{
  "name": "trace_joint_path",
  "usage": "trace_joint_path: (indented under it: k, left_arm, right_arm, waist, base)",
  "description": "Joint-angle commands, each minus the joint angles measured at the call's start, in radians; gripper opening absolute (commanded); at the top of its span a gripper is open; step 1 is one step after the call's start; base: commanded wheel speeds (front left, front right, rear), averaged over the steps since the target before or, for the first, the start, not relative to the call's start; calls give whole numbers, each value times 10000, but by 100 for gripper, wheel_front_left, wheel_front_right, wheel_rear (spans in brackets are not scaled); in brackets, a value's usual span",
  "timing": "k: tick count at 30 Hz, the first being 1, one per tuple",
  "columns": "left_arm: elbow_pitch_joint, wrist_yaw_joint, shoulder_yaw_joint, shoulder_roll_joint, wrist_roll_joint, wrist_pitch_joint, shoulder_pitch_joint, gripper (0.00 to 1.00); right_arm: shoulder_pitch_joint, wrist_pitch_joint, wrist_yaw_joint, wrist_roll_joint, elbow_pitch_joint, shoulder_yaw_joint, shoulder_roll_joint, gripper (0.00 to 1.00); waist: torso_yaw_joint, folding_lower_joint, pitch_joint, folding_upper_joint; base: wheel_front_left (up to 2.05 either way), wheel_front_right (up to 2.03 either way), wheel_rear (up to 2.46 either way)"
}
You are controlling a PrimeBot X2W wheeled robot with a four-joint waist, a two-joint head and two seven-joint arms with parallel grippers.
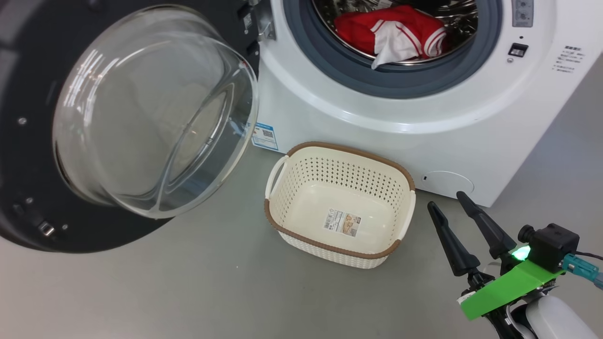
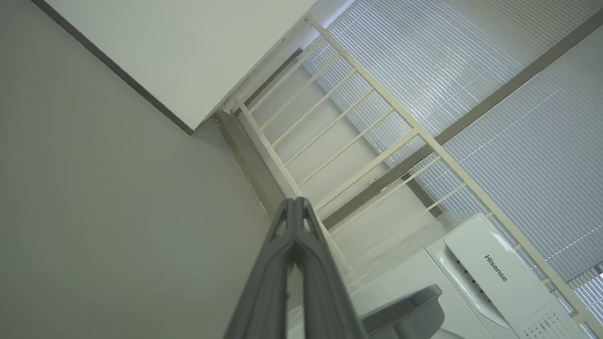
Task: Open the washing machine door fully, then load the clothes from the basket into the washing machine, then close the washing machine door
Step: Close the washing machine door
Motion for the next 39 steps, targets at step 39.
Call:
trace_joint_path:
  k: [39]
  left_arm:
    - [731,1367,-850,551,-1183,4637,385,0]
  right_arm:
    - [-385,-48,16,136,-16,372,15,100]
  waist:
    - [-553,0,-117,0]
  base:
    - [0,0,0]
